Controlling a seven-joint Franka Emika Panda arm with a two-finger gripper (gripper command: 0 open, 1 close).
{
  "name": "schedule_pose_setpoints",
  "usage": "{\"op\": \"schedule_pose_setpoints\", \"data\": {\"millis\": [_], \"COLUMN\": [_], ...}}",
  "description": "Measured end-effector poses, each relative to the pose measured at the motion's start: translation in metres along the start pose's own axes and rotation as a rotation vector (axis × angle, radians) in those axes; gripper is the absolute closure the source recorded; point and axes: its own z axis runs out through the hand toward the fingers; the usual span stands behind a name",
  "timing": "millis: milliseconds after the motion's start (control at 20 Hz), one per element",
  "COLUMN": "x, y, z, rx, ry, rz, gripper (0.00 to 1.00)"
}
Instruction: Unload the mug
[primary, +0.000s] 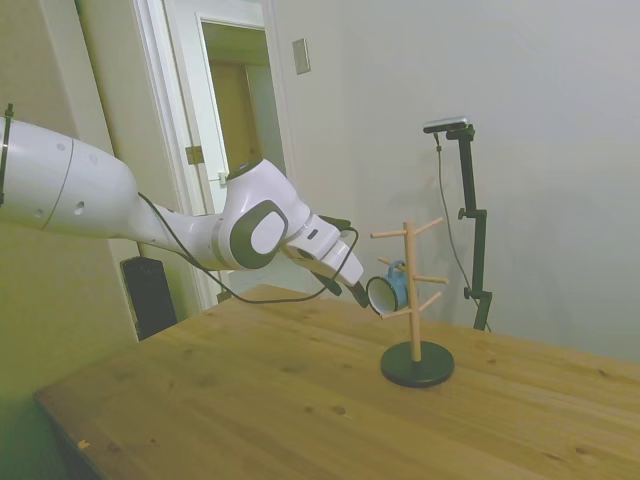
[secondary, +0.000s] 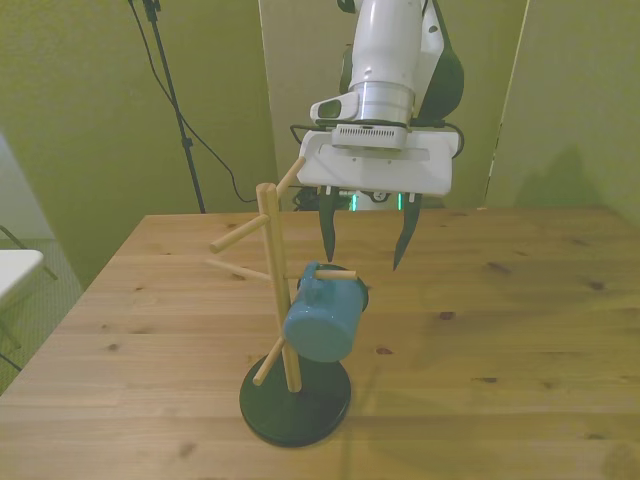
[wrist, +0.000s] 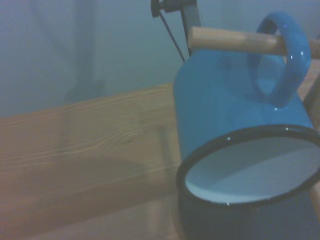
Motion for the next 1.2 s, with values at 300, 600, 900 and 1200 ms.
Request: {"op": "schedule_pose_setpoints", "data": {"millis": [300, 600, 900, 1200], "x": [0.007, 0.009, 0.013, 0.009], "y": [-0.006, -0.013, -0.017, -0.020], "z": [0.011, 0.044, 0.060, 0.064], "rx": [0.059, 0.102, 0.143, 0.144], "ry": [0.107, 0.154, 0.198, 0.202], "rz": [0.030, 0.053, 0.058, 0.051], "gripper": [0.00, 0.00, 1.00, 1.00]}}
